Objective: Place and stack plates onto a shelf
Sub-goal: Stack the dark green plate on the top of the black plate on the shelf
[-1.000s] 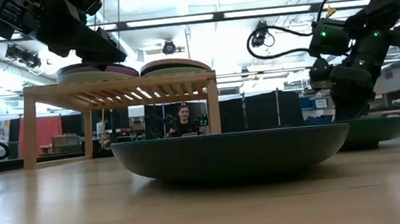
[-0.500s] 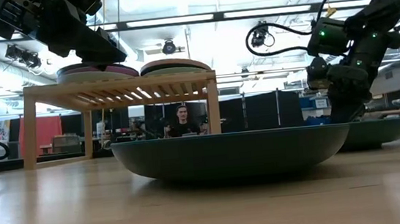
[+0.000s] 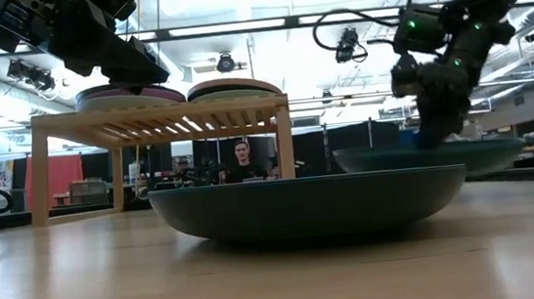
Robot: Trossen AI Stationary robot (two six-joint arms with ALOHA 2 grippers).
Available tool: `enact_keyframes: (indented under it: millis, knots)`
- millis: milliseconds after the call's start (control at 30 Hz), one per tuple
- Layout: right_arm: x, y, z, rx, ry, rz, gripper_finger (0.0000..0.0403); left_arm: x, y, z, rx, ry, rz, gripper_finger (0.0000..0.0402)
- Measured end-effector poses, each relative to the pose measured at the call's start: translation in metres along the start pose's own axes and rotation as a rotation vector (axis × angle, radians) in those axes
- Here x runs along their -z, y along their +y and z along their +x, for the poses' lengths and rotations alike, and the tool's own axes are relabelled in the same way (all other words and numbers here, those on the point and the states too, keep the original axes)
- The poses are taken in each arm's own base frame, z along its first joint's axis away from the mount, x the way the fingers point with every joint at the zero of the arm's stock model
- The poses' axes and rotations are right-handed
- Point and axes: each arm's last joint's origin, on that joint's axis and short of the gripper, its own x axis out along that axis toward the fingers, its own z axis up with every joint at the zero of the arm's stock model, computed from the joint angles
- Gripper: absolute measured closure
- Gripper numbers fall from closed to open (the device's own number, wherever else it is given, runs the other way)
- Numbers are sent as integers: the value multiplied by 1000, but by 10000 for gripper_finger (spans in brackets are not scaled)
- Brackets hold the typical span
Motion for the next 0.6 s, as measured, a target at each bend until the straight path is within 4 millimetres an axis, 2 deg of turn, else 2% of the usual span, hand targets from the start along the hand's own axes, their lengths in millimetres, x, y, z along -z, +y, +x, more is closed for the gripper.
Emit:
enact_keyframes:
  millis: [233, 600]
  knots:
    - [-25, 15, -21, 4, 9, -67, 390, 0, 0, 0, 0, 0, 0, 219]
    - [-58, 61, -62, 67, -36, -208, 390, -7, 0, 0, 3, -71, 2, 219]
